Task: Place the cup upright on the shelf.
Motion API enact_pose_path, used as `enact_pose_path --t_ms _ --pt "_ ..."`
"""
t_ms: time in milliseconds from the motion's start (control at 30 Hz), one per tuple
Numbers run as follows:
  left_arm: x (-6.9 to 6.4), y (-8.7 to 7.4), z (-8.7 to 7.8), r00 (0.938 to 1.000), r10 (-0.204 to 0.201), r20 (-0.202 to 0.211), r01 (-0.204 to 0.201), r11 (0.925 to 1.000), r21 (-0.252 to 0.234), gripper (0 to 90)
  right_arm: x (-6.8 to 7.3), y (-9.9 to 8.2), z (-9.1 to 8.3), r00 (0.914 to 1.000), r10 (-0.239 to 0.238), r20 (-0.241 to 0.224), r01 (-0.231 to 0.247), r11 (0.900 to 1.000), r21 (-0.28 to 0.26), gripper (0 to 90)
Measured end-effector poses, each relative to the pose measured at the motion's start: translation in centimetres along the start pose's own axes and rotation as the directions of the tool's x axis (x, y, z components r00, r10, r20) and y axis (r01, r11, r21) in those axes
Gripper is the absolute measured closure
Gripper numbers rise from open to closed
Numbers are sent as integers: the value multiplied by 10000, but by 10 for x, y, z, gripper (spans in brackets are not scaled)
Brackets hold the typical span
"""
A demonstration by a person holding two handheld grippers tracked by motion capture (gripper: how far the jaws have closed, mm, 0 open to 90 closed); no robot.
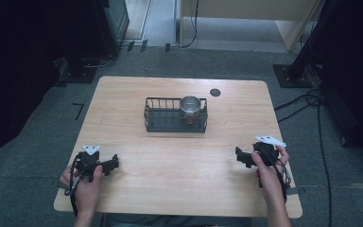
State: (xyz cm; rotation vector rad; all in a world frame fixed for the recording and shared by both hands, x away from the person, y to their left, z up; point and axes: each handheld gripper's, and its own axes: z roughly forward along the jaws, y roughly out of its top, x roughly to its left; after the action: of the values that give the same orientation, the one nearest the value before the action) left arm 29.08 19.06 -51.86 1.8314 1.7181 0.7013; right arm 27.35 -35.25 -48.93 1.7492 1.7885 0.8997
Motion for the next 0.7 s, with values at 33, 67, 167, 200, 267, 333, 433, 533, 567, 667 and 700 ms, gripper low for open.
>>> enact_pose_path --t_ms 33,67,167,200,267,333,433,533,567,667,700 --pt "0 0 0 10000 0 -1 0 10000 1 0 -3 -3 -1 10000 36 71 -36 10000 15 12" --pt "0 0 0 10000 0 -1 0 10000 0 0 -6 -6 -1 9999 82 121 -82 10000 10 13" --pt "0 0 0 10000 -1 -1 1 10000 -4 0 -13 -14 -3 9994 203 274 -205 9998 75 14" --pt "0 0 0 10000 2 -2 -2 10000 -3 0 -15 -17 -4 9991 260 330 -264 9996 112 14" --pt "0 0 0 10000 1 -2 -1 10000 -4 0 -20 -22 -5 9986 279 443 -288 9994 198 15" --pt "0 0 0 10000 0 -2 0 10000 -3 0 -25 -28 -7 9979 350 549 -366 9990 270 15" --pt "0 0 0 10000 1 -3 -1 10000 -2 0 -32 -35 -10 9967 434 685 -460 9983 360 15" --pt "0 0 0 10000 3 -3 -3 10000 -4 0 -39 -42 -13 9949 566 832 -604 9972 447 16" --pt "0 0 0 10000 4 -3 -4 10000 1 0 -43 -46 -15 9939 605 923 -650 9968 472 17" --pt "0 0 0 10000 0 -3 0 10000 -3 0 -47 -49 -17 9930 639 997 -690 9964 494 17" --pt "0 0 0 10000 1 -2 -1 10000 -2 0 -48 -50 -18 9926 629 1035 -684 9964 503 17"
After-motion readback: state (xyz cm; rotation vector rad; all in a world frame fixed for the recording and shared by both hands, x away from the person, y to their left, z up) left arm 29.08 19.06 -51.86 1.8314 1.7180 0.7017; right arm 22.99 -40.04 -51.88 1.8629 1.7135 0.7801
